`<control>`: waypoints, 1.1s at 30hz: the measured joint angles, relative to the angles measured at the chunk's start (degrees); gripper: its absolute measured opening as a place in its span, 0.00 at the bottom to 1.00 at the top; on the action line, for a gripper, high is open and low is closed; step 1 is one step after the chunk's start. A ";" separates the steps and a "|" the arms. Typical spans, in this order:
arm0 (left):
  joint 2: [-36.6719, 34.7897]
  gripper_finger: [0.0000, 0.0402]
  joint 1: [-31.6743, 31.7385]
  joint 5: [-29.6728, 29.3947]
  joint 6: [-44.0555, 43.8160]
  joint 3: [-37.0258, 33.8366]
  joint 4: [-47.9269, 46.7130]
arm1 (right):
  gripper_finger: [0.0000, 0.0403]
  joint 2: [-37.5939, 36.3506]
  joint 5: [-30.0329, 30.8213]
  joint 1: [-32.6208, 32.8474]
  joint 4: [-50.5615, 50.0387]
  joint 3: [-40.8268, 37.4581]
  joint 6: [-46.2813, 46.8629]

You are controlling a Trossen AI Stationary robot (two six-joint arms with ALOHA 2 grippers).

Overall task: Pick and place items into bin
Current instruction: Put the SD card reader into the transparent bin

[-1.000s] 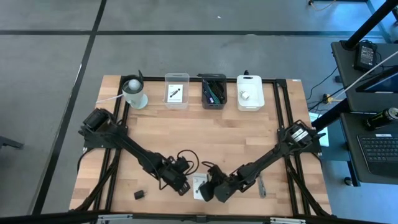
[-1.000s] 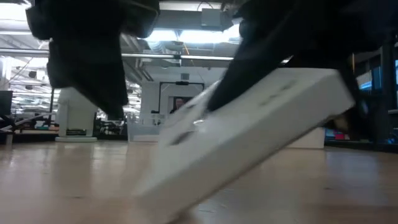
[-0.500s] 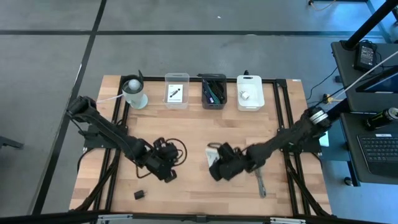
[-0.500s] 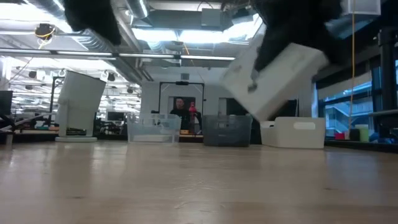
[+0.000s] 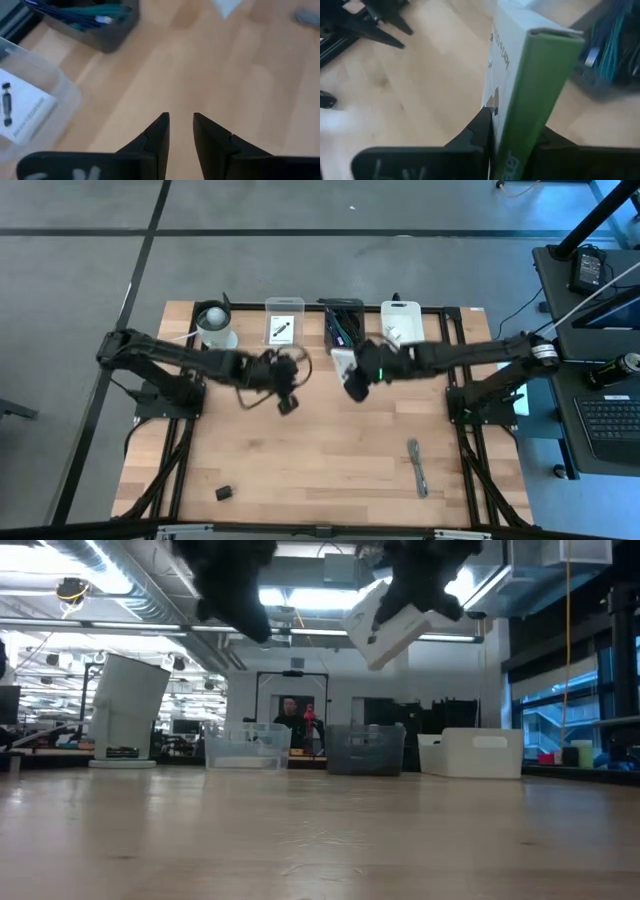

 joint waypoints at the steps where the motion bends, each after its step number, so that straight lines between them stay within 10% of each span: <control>1: -0.01 0.20 2.13 1.44 1.15 0.00 1.05 | 0.13 -0.20 -1.88 -1.93 0.59 0.00 -2.20; 17: -0.27 0.18 19.82 4.79 10.39 -0.02 23.92 | 0.13 -3.35 -23.48 -21.23 11.99 0.00 -18.27; 33: -0.23 0.23 35.47 42.86 10.91 -0.13 41.85 | 0.13 -4.12 -31.26 -25.53 29.48 0.11 -15.91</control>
